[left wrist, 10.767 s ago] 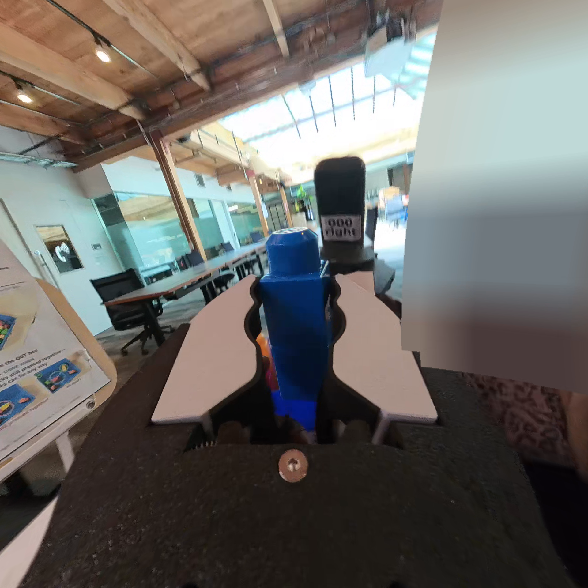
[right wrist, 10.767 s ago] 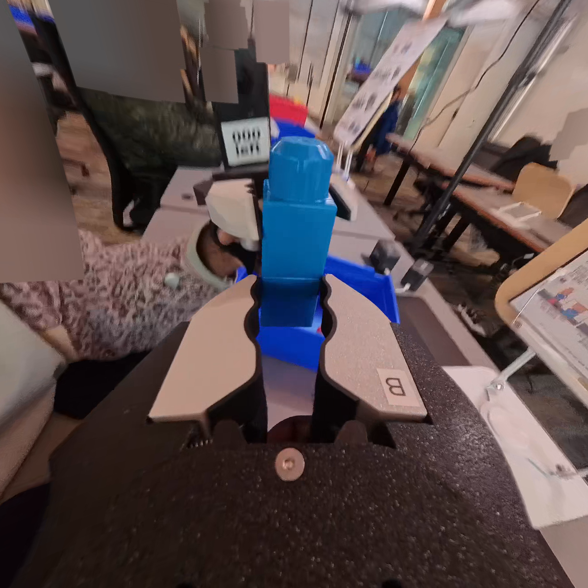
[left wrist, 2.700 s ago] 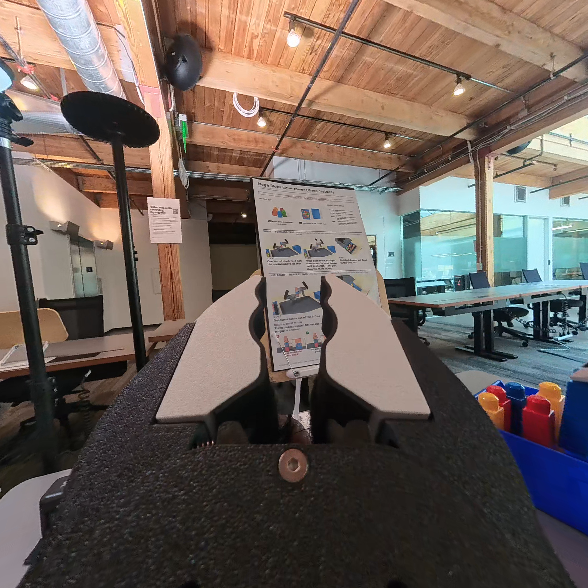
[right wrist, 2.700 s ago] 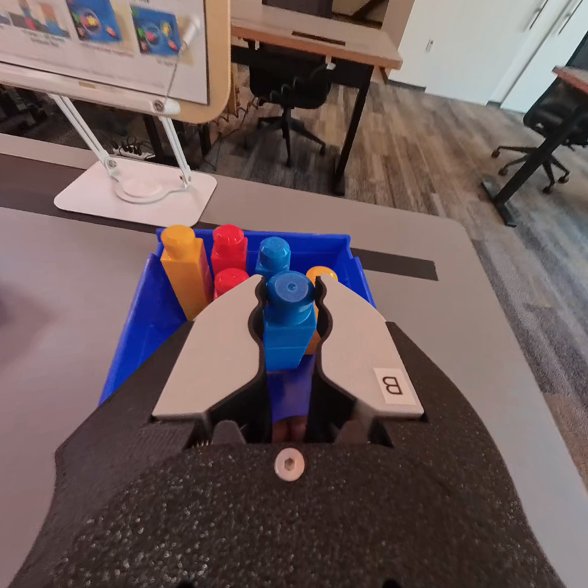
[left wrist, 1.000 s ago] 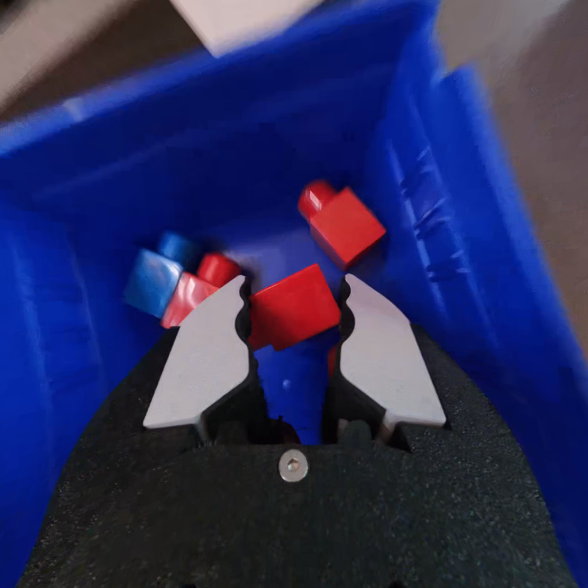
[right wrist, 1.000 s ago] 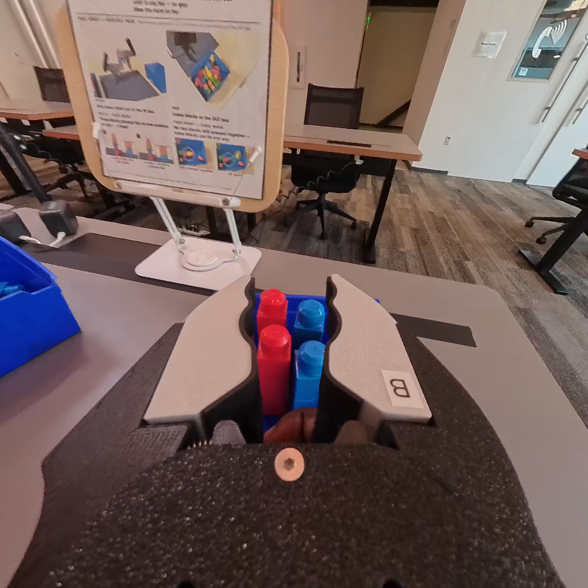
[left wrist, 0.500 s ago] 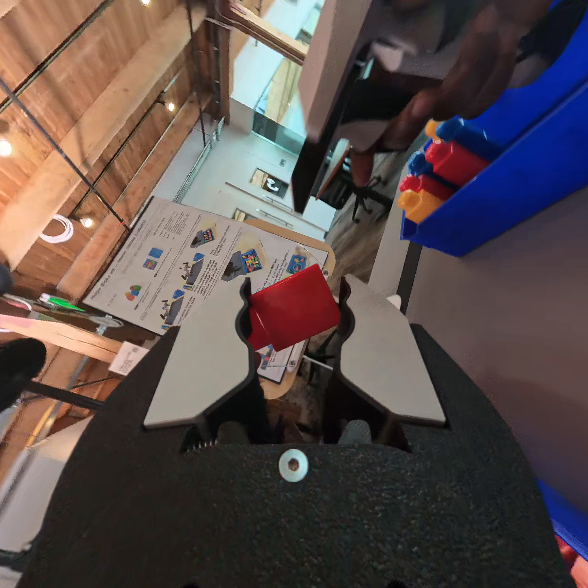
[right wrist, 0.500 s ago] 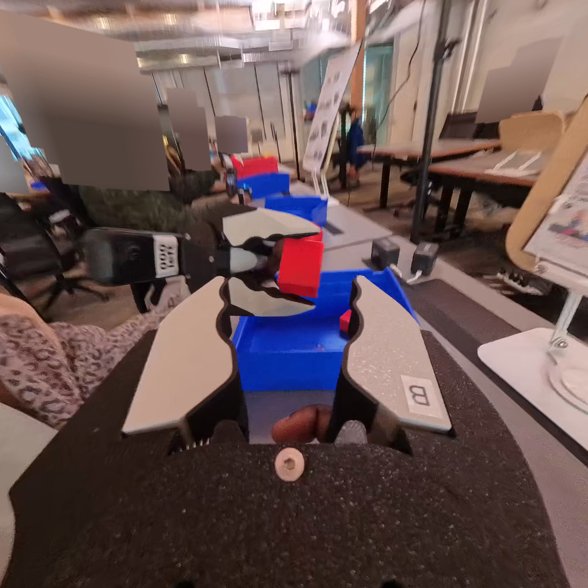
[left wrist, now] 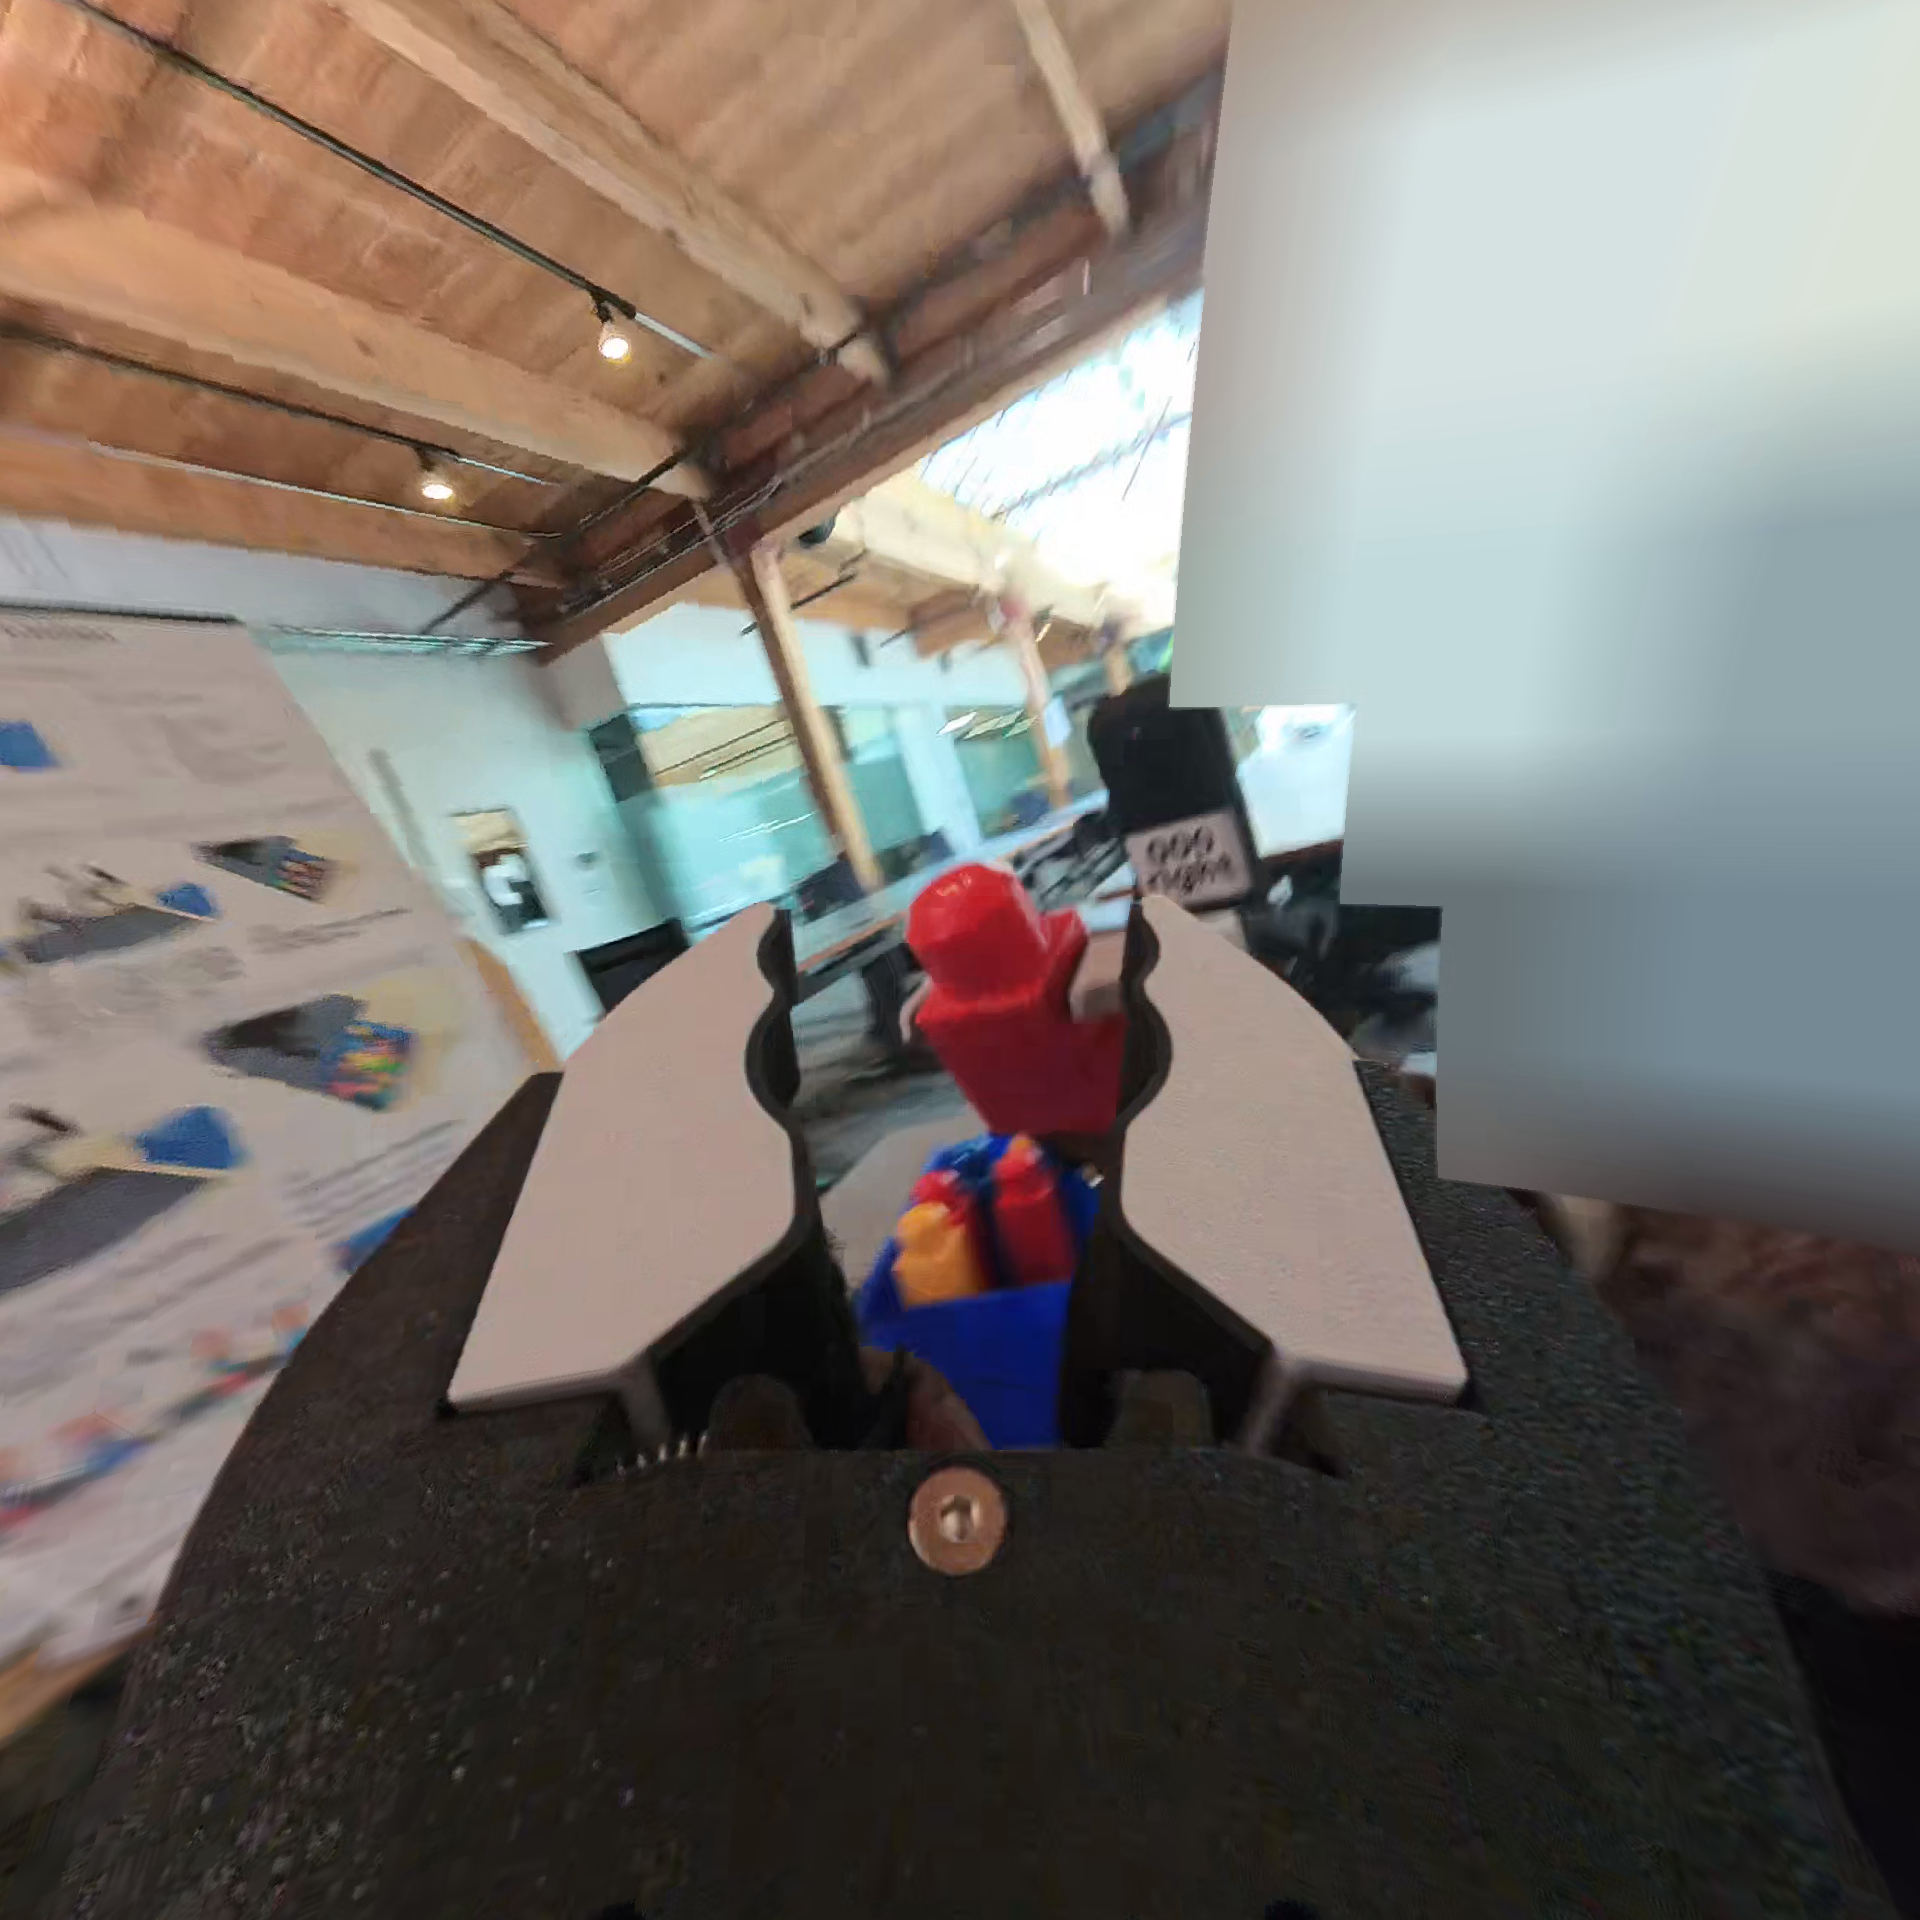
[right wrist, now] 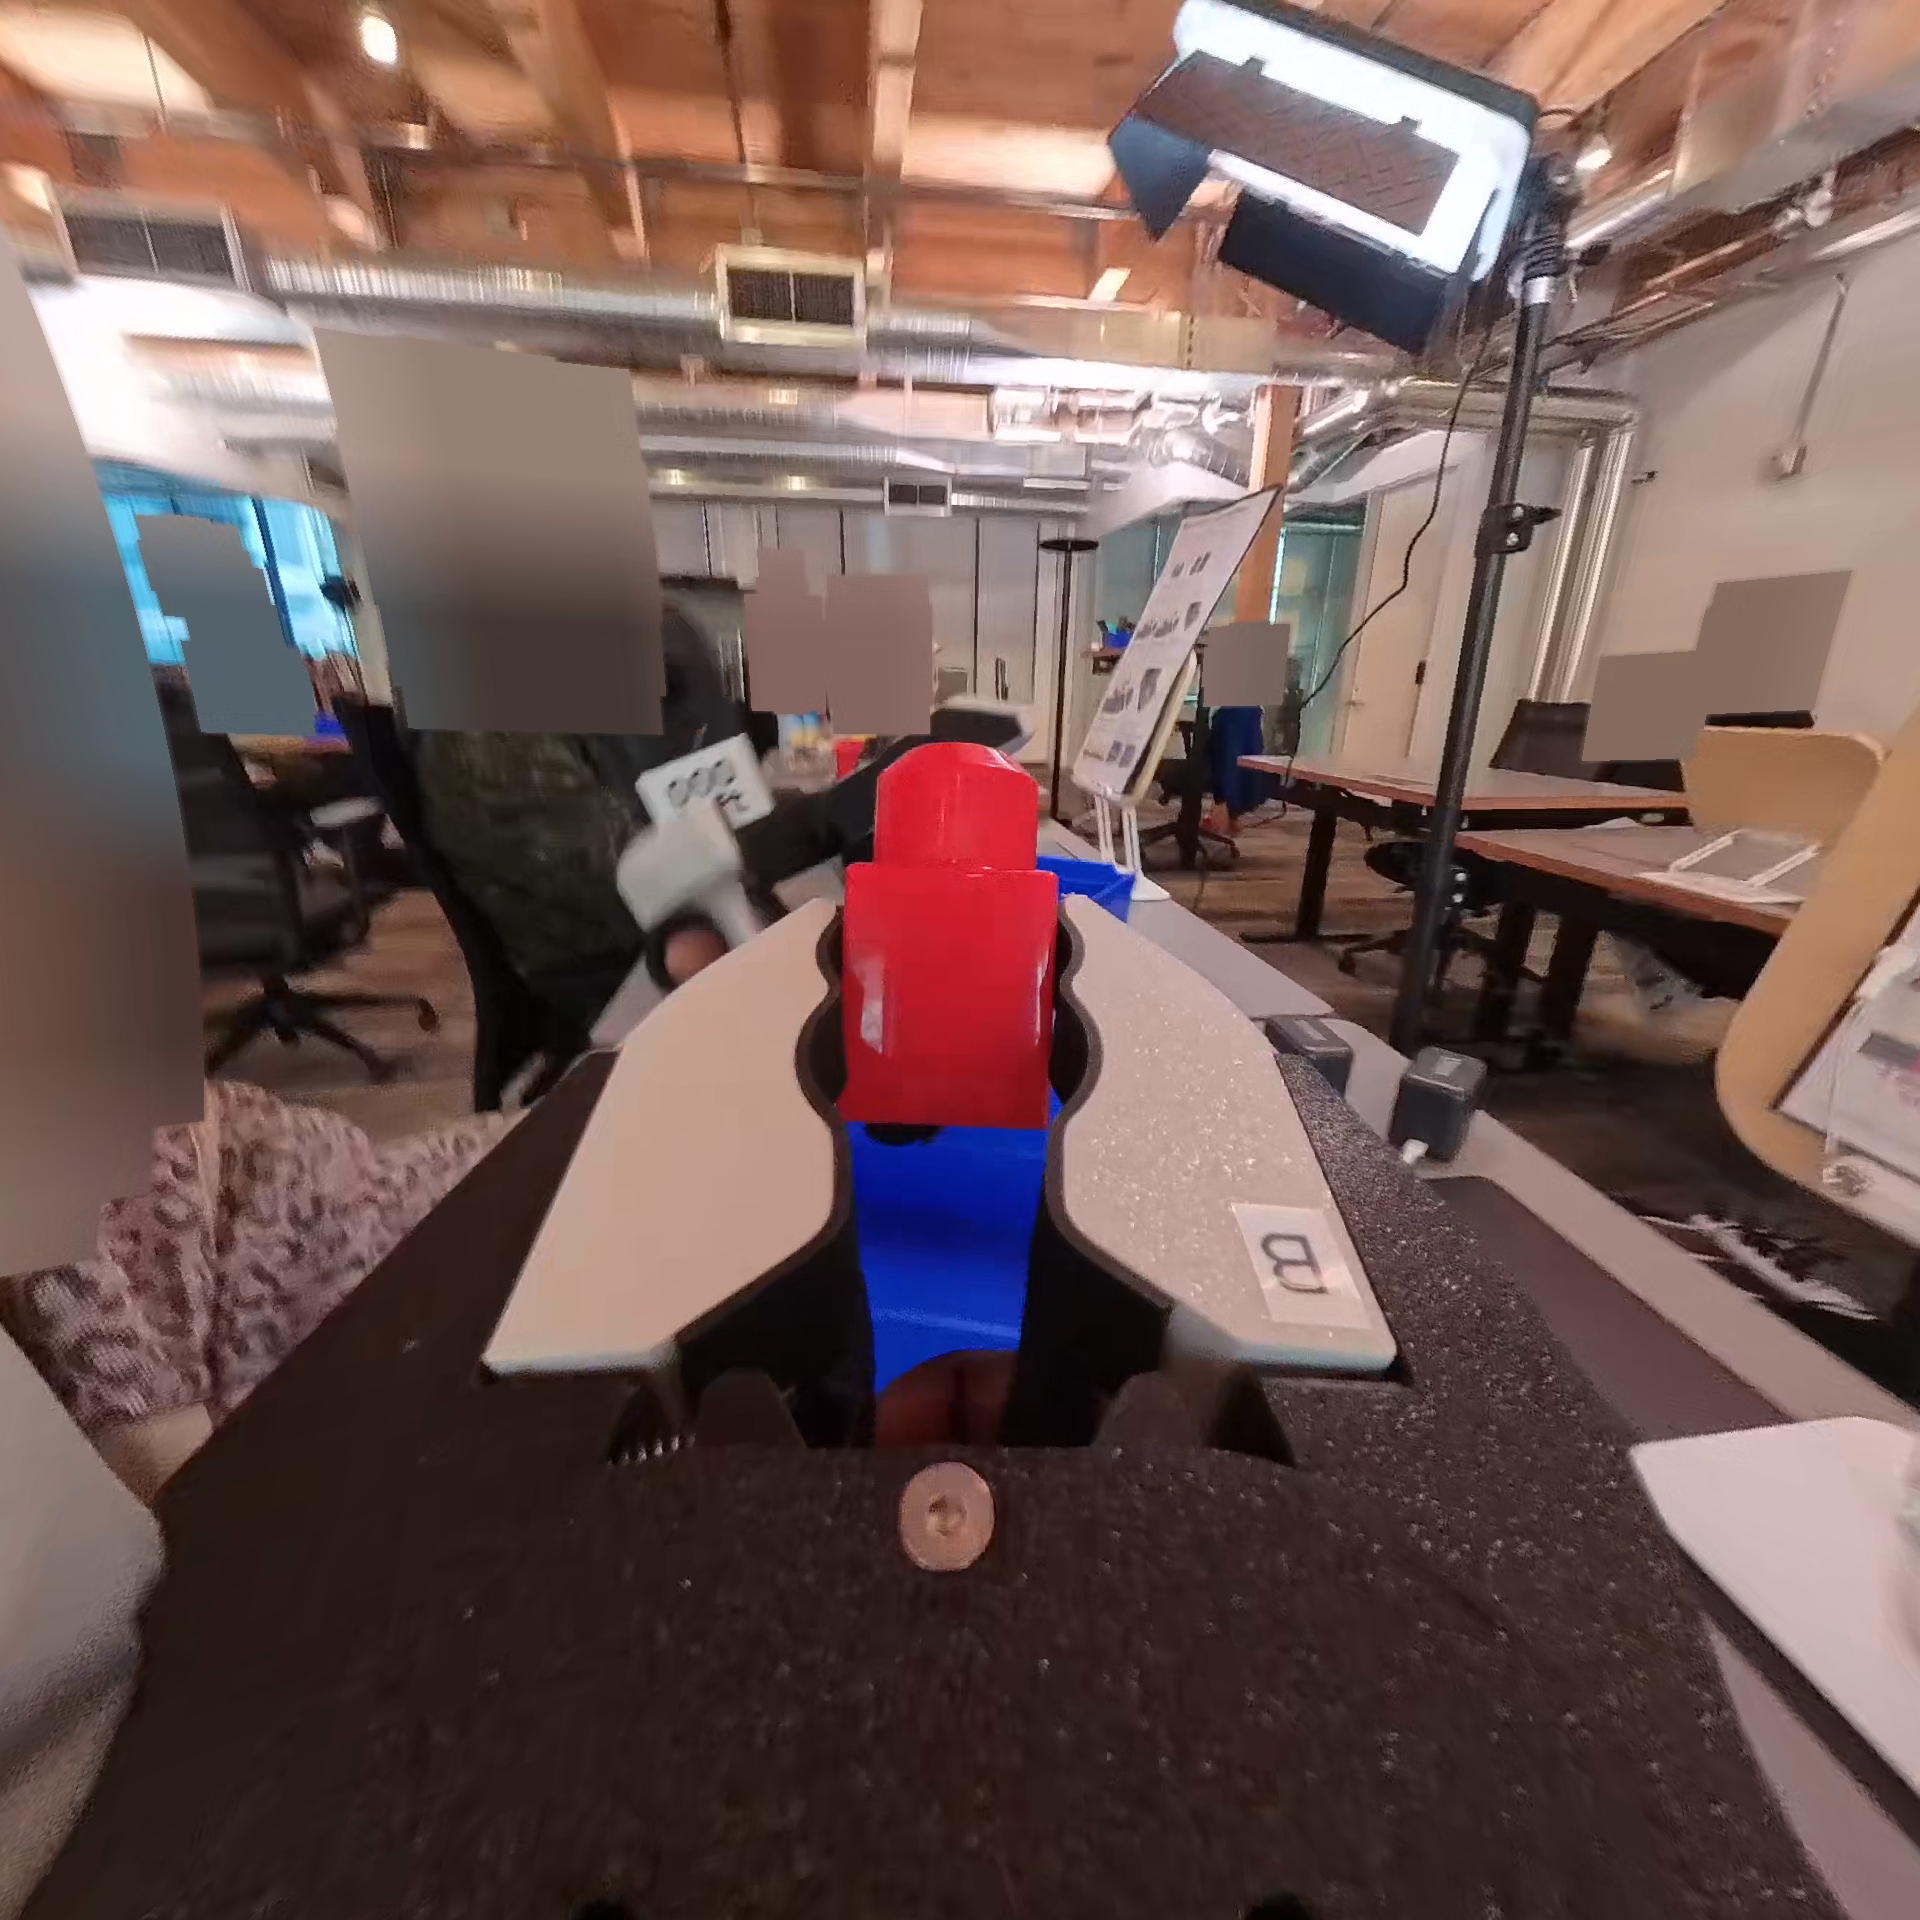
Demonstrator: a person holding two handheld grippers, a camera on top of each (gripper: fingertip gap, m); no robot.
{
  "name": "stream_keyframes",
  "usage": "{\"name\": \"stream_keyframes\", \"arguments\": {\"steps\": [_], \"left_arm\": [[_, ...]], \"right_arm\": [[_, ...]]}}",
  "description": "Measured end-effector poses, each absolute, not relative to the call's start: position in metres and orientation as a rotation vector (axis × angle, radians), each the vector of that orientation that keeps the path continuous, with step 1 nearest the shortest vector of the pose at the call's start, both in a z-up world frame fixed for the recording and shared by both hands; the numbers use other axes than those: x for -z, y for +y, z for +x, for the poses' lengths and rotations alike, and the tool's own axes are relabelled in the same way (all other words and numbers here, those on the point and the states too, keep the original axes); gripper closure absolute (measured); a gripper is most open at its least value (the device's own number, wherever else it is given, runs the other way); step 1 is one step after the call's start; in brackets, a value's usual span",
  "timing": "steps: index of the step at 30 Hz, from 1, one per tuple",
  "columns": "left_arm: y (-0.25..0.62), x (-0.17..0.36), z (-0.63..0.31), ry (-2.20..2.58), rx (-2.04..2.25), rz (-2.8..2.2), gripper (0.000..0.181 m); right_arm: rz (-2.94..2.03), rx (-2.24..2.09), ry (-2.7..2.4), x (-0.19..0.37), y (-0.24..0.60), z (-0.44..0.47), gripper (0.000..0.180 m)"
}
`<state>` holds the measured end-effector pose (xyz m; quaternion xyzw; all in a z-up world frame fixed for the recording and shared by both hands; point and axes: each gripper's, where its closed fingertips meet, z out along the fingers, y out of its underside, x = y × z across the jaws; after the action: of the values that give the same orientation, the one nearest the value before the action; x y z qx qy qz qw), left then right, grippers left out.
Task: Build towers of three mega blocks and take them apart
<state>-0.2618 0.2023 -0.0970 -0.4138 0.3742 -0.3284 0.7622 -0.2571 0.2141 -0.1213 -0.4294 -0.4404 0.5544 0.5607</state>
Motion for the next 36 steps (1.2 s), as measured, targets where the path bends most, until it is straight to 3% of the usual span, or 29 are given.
{"name": "stream_keyframes", "arguments": {"steps": [3,7,10,18,20,27,32,36], "left_arm": [[0.201,0.091,-0.259,0.737,1.020,-0.941,0.125],[0.201,0.122,-0.234,0.925,0.962,-1.088,0.127],[0.193,0.116,-0.231,0.947,0.937,-1.016,0.150],[0.196,0.120,-0.239,0.959,0.913,-1.102,0.150],[0.198,0.123,-0.240,0.971,0.882,-1.117,0.150],[0.228,0.121,-0.289,0.761,0.747,-1.276,0.136],[0.273,0.233,-0.375,0.720,0.356,-1.916,0.132],[0.275,0.313,-0.401,0.625,0.437,-2.322,0.131]], "right_arm": [[-0.997,-1.181,-1.169,0.132,0.205,-0.258,0.144],[-0.981,-1.153,-1.252,0.135,0.193,-0.260,0.144],[-0.999,-1.121,-1.300,0.142,0.190,-0.264,0.144],[-1.103,-0.935,-1.362,0.162,0.201,-0.273,0.130],[-1.067,-0.932,-1.360,0.161,0.198,-0.278,0.142],[-1.121,-0.919,-1.292,0.159,0.215,-0.263,0.143],[-1.088,-0.948,-1.190,0.141,0.222,-0.239,0.143],[-1.102,-0.924,-1.157,0.138,0.228,-0.228,0.140]]}}
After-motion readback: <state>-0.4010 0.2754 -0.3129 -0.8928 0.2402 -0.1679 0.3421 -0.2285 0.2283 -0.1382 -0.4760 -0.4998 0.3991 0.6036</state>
